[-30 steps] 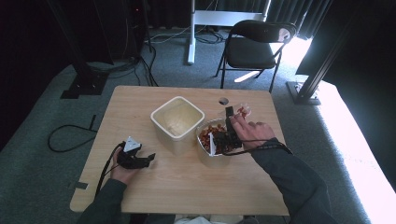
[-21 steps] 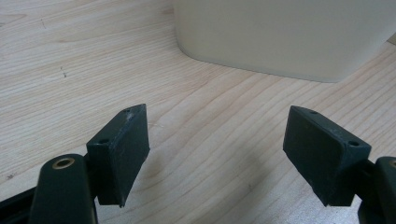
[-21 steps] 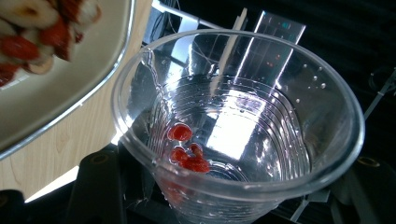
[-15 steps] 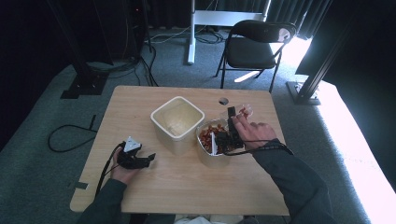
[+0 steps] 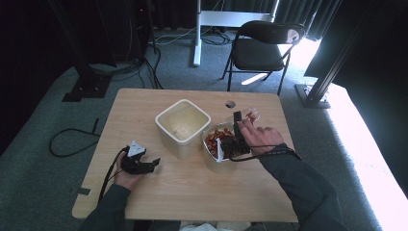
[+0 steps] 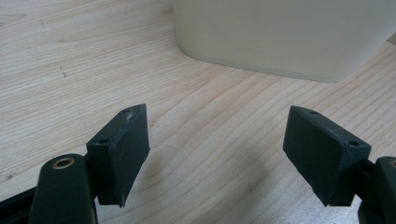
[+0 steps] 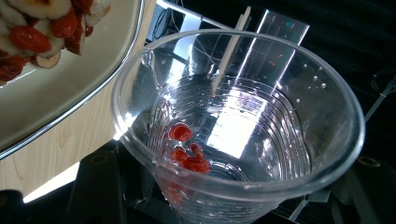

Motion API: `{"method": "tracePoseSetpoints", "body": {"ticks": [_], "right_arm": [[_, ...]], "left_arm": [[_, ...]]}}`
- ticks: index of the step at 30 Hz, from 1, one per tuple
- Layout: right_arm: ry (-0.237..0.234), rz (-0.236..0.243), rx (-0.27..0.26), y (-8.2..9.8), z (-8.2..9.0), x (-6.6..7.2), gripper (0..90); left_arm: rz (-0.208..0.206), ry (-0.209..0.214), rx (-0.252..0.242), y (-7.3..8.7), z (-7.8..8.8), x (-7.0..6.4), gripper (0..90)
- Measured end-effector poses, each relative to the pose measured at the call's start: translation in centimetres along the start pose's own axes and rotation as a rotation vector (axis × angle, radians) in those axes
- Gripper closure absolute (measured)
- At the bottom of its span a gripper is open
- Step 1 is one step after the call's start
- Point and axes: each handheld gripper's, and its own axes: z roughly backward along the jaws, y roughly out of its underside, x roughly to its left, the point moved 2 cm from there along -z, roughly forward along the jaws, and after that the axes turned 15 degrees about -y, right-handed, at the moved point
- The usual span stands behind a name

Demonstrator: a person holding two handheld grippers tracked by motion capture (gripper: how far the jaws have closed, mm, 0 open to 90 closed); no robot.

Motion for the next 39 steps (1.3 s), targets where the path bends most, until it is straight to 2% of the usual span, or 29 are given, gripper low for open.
{"method": "tracePoseSetpoints", "body": {"ticks": [7, 9, 12, 15, 18, 22, 23, 26, 27, 28, 29, 30, 33, 37, 39], "right_arm": [[0.008, 0.021, 0.004, -0.1, 0.0, -0.1, 35.4], [0.009, 0.004, 0.009, 0.0, 0.0, -0.2, 35.4], [0.010, 0.019, 0.003, -0.1, 0.0, -0.2, 35.5], [0.011, -0.001, 0.003, 0.0, 0.0, -0.3, 35.4], [0.001, 0.008, 0.003, 0.0, -0.2, 0.0, 35.4], [-0.016, -0.029, -0.016, 0.3, -0.2, -0.1, 35.4], [-0.099, -0.215, -0.132, 1.4, -0.3, -0.9, 35.4], [-0.188, -0.421, -0.246, 3.2, -0.7, -1.6, 35.5], [-0.188, -0.421, -0.246, 3.2, -0.7, -1.6, 35.5], [-0.218, -0.489, -0.280, 3.8, -0.8, -1.7, 35.5], [-0.270, -0.596, -0.350, 4.8, -1.1, -1.8, 35.6], [-0.292, -0.643, -0.381, 5.3, -1.2, -1.8, 35.7], [-0.381, -0.828, -0.508, 7.0, -1.6, -1.8, 35.8], [-0.499, -1.034, -0.662, 9.0, -2.2, -1.9, 35.9], [-0.578, -1.173, -0.777, 10.3, -2.6, -2.0, 35.9]], "left_arm": [[-0.001, 0.000, 0.000, 0.0, 0.0, 0.0, 23.2], [0.000, 0.001, 0.000, 0.0, 0.0, 0.0, 23.2], [-0.002, 0.002, 0.001, 0.0, 0.0, 0.0, 23.2], [-0.001, 0.002, 0.000, 0.0, 0.0, 0.0, 23.2], [-0.001, 0.002, 0.000, 0.0, 0.0, 0.0, 23.2], [-0.002, 0.000, -0.001, 0.0, 0.0, -0.1, 23.1], [-0.003, 0.000, -0.001, 0.0, 0.0, 0.0, 23.2], [-0.002, 0.002, 0.000, 0.0, 0.0, 0.0, 23.2], [-0.002, 0.002, 0.000, 0.0, 0.0, 0.0, 23.1], [-0.003, 0.001, -0.001, 0.0, 0.0, -0.1, 23.1], [-0.004, 0.001, -0.001, 0.0, 0.0, -0.1, 23.2], [-0.004, 0.001, 0.000, 0.0, -0.1, -0.1, 23.2], [-0.004, -0.001, 0.000, 0.0, -0.1, -0.1, 23.1], [-0.005, 0.000, 0.002, 0.0, -0.1, -0.1, 23.1], [-0.003, 0.000, 0.003, 0.0, -0.1, -0.1, 23.2]]}}
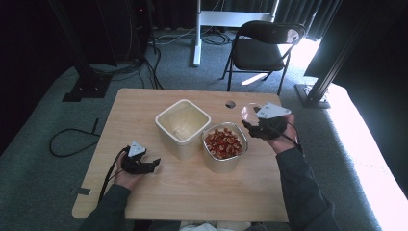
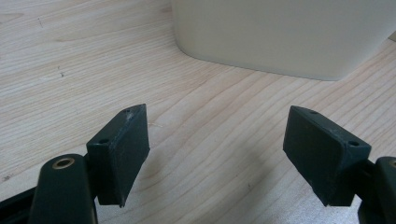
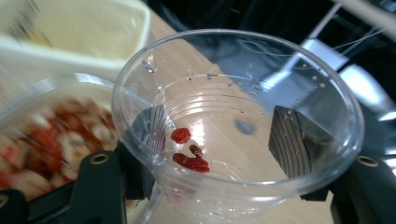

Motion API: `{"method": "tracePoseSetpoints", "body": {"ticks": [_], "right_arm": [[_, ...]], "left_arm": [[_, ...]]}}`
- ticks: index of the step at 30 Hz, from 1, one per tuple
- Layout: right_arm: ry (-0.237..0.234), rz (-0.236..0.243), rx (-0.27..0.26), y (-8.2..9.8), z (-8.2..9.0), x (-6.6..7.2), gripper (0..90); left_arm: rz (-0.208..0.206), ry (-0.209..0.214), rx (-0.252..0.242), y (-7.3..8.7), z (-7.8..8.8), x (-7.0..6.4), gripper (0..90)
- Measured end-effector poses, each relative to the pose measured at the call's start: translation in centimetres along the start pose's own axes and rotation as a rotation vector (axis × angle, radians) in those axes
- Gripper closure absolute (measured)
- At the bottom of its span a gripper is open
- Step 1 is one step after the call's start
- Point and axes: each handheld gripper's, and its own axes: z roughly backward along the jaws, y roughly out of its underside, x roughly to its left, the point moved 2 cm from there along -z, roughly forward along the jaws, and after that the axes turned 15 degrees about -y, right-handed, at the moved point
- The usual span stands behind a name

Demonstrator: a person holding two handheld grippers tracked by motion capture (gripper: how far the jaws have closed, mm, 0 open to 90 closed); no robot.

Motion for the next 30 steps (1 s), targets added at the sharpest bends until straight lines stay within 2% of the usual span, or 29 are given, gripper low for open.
{"method": "tracePoseSetpoints", "body": {"ticks": [1, 2, 3, 5, 6, 9, 15, 22, 30], "right_arm": [[-0.023, -0.038, -0.029, 0.0, 0.2, -0.3, 35.9], [-0.023, -0.038, -0.029, 0.0, 0.2, -0.3, 35.9], [-0.062, -0.095, -0.069, 0.1, 0.4, -0.7, 35.8], [-0.062, -0.095, -0.069, 0.1, 0.4, -0.7, 35.8], [-0.099, -0.151, -0.113, 0.1, 0.5, -0.9, 35.8], [-0.113, -0.165, -0.126, 0.0, 0.4, -0.8, 35.7], [-0.115, -0.134, -0.119, -0.6, -0.2, 0.1, 35.5], [-0.136, -0.102, -0.136, -2.0, -0.8, 1.1, 34.7], [-0.164, -0.099, -0.147, -3.3, -2.1, 1.7, 34.2]], "left_arm": [[0.001, 0.000, -0.001, 0.0, 0.0, 0.0, 23.2], [0.001, 0.001, -0.002, 0.0, 0.0, 0.0, 23.2], [0.001, 0.001, -0.002, 0.0, 0.0, 0.0, 23.2], [0.002, 0.001, -0.002, 0.0, -0.1, 0.0, 23.2], [-0.001, 0.002, 0.000, -0.1, -0.1, 0.0, 23.2], [-0.002, 0.004, 0.000, -0.1, -0.1, 0.0, 23.2], [-0.002, 0.004, -0.001, -0.1, -0.1, 0.0, 23.2], [-0.003, 0.006, 0.000, -0.1, -0.2, -0.1, 23.2], [-0.004, 0.007, 0.000, -0.1, -0.2, -0.1, 23.2]]}}
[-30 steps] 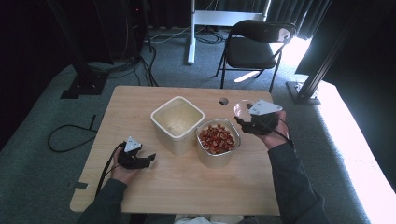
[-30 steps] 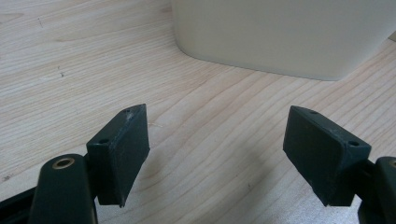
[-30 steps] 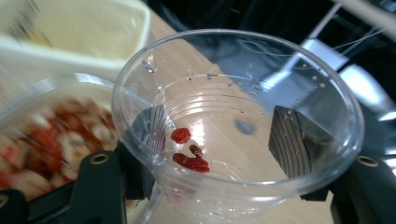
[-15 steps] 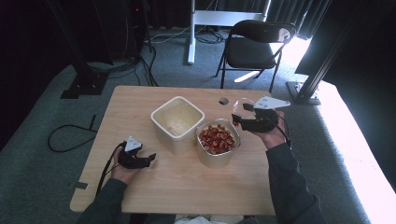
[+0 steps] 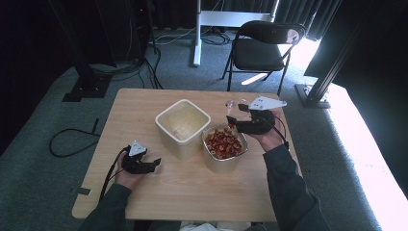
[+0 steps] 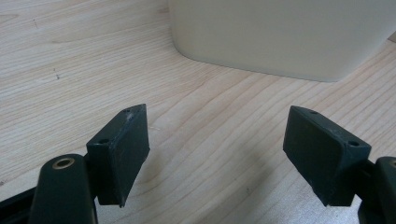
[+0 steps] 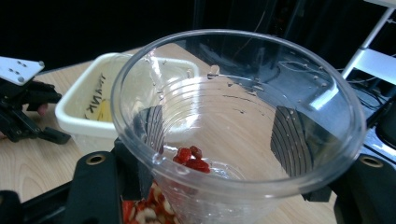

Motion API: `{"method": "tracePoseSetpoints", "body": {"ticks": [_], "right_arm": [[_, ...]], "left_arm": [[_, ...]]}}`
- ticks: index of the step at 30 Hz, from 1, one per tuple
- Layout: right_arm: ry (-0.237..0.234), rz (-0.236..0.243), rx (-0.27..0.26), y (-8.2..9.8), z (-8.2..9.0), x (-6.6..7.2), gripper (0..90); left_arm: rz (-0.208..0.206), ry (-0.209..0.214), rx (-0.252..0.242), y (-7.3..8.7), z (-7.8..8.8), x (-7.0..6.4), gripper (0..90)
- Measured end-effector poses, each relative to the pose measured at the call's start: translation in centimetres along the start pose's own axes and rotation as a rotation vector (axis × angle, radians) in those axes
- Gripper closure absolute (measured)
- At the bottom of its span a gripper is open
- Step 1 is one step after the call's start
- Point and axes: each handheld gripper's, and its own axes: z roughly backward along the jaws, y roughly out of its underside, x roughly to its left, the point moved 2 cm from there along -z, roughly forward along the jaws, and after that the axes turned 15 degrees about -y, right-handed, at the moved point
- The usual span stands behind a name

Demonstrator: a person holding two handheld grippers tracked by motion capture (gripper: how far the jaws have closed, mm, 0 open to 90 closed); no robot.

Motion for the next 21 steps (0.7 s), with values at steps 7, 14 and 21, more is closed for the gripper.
{"method": "tracePoseSetpoints", "body": {"ticks": [7, 14, 21], "right_arm": [[-0.032, -0.009, -0.013, -0.5, -1.2, 0.2, 34.2], [-0.054, -0.010, -0.021, -1.3, -2.1, 0.4, 34.2], [-0.085, -0.003, -0.025, -2.2, -3.1, 0.8, 34.2]], "left_arm": [[-0.003, 0.000, 0.001, 0.0, 0.0, -0.1, 23.1], [-0.003, 0.002, 0.001, 0.0, -0.1, -0.1, 23.2], [-0.009, 0.001, 0.002, -0.1, -0.1, -0.1, 23.2]]}}
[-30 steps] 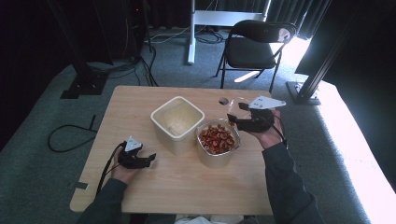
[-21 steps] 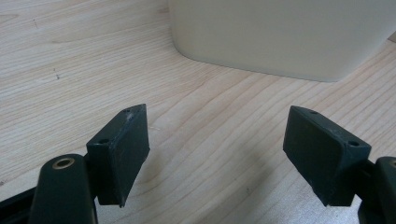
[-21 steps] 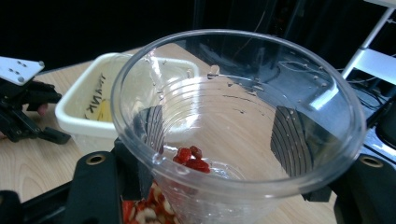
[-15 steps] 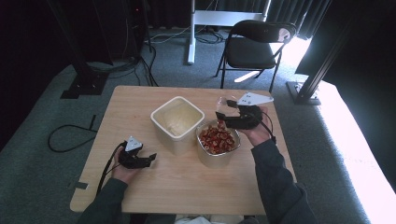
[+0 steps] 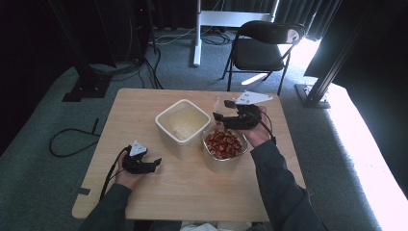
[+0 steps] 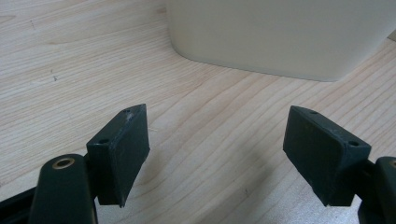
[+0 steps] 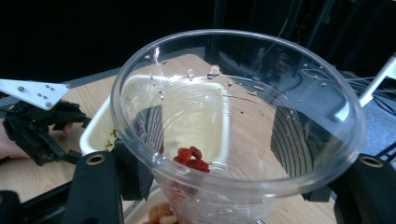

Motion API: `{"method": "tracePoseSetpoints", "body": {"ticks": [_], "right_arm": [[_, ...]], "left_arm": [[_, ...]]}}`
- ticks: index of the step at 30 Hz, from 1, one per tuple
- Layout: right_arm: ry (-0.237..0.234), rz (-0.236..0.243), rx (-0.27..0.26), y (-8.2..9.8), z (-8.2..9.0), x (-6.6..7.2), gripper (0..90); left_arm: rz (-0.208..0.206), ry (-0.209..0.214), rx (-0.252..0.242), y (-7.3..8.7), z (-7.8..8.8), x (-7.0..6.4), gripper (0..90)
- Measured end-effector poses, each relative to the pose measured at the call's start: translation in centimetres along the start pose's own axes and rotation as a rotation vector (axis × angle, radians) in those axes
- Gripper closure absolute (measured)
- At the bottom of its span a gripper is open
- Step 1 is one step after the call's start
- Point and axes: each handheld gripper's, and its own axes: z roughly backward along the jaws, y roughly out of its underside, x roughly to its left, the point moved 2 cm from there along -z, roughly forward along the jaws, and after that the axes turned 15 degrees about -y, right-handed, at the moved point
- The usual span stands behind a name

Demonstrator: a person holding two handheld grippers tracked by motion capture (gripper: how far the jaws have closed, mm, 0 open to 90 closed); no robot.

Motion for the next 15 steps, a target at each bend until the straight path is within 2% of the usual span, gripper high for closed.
{"method": "tracePoseSetpoints", "body": {"ticks": [8, 15], "right_arm": [[-0.024, -0.005, 0.012, -0.7, -1.6, 0.1, 33.5], [-0.053, -0.029, 0.005, -1.6, -3.3, 0.1, 32.7]], "left_arm": [[-0.003, 0.001, 0.003, 0.0, 0.0, 0.0, 23.2], [-0.005, 0.003, 0.000, 0.0, 0.0, -0.1, 23.2]]}}
